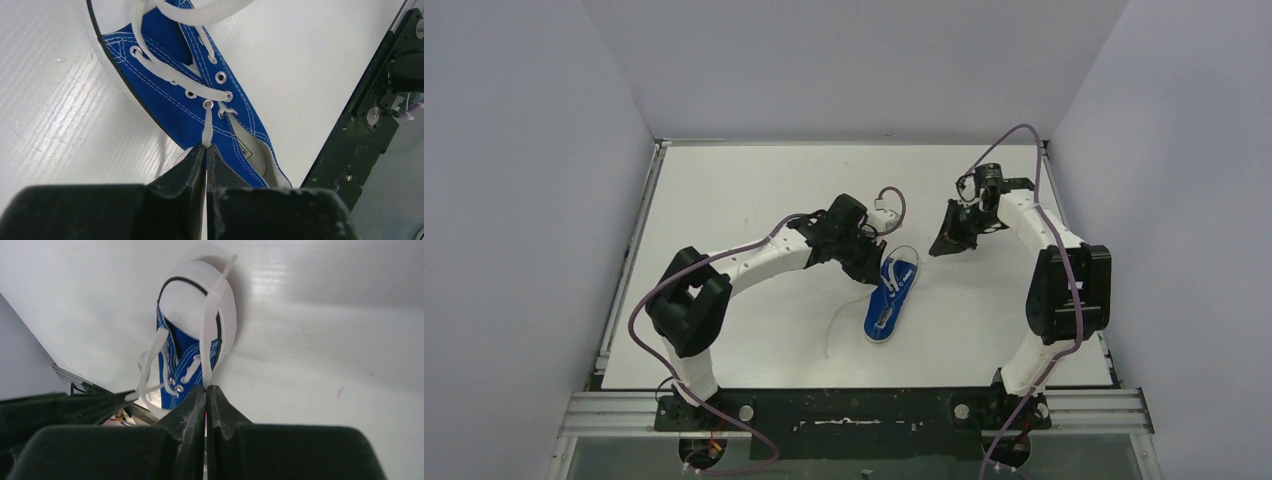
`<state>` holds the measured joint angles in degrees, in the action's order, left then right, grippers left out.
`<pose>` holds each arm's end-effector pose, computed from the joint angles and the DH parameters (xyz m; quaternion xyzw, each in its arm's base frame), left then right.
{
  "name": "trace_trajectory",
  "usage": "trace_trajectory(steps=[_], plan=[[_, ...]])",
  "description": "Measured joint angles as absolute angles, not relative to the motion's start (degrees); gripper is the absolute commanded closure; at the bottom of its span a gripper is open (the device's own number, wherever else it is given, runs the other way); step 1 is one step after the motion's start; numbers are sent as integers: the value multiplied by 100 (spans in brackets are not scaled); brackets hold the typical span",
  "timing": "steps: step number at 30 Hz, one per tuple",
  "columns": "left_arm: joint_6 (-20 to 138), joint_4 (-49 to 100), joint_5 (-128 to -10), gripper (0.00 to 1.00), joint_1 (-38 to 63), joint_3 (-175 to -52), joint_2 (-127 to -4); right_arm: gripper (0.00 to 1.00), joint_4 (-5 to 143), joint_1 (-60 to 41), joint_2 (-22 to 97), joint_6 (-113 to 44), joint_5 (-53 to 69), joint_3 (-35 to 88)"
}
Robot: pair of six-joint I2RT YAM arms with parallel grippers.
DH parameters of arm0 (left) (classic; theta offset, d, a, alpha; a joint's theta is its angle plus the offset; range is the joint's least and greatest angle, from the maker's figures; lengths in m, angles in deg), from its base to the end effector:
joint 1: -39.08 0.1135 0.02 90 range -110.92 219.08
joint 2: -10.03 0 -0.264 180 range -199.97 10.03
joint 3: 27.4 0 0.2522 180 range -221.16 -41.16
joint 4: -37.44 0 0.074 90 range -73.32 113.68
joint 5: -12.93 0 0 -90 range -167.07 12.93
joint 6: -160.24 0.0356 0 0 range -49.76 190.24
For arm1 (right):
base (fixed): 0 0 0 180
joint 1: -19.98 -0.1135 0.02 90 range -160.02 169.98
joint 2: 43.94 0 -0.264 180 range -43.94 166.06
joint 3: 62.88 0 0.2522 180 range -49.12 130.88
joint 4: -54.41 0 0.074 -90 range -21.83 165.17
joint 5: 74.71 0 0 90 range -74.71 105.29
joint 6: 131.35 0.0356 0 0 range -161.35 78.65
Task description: Tie the shoes
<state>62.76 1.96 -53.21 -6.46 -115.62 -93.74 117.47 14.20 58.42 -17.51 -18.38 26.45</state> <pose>0.2649 -0.2905 0.2195 0.3659 0.8495 -0.3201 0.2051 0.3434 0.0546 0.2139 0.1145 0.9438 0.3076 0.0386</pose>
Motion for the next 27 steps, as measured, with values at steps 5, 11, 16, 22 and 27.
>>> trace_trajectory(steps=[5,11,16,22,27], plan=[[6247,411,-4974,100,-480,-11595,-9422,100,12380,1542,4981,-1843,-1825,2831],[6241,1337,-4578,100,-475,-11380,-9422,100,12676,1505,4269,-1673,-1947,3008],[6376,1796,-4355,100,-475,-11179,-9520,100,12885,1433,4177,-1566,-2085,3146],[6499,2142,-4148,100,-425,-11166,-9759,100,13323,1426,4175,-1583,-2201,3288],[6512,2406,-3927,100,-263,-11085,-9772,100,13596,1426,4059,-1649,-2256,3425]])
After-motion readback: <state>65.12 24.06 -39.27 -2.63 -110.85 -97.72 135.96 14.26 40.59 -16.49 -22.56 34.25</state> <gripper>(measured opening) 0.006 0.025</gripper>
